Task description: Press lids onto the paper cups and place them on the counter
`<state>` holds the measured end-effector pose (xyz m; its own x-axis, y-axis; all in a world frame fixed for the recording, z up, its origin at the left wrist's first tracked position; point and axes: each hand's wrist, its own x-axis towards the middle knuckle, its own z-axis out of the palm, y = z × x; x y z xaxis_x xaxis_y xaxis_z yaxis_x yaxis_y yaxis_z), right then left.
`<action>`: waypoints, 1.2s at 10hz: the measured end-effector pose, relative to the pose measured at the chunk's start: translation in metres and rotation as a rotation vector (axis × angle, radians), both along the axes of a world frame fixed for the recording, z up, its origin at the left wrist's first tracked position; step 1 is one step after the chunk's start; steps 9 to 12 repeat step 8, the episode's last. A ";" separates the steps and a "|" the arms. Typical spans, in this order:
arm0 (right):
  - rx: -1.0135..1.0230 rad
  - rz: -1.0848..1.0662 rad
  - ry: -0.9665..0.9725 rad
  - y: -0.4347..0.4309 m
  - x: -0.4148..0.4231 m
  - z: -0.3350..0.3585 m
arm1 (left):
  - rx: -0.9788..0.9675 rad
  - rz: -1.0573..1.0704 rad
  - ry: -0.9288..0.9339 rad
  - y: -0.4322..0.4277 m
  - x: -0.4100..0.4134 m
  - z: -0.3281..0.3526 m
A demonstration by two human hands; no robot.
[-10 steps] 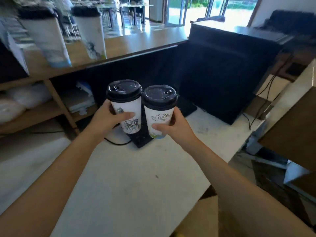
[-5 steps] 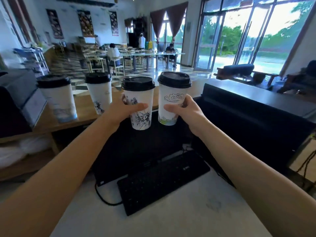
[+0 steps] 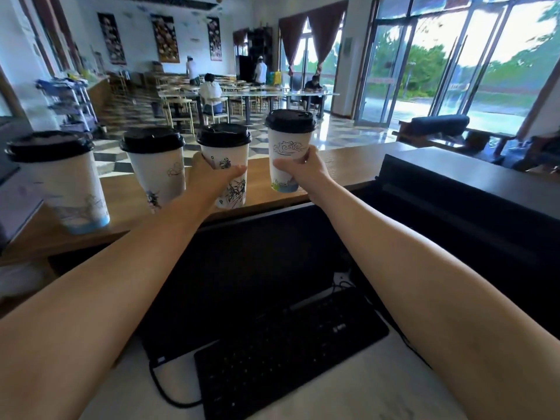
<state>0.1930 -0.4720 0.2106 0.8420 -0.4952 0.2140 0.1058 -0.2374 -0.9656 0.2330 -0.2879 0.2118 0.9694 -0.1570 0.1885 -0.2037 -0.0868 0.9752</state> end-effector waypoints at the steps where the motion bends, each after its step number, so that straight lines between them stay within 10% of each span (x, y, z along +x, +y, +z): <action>1: -0.032 -0.017 0.031 -0.004 0.018 -0.011 | 0.017 0.042 -0.029 -0.009 0.006 -0.005; 12: -0.195 -0.001 0.352 0.004 0.006 0.000 | 0.231 0.039 -0.029 -0.014 0.014 -0.020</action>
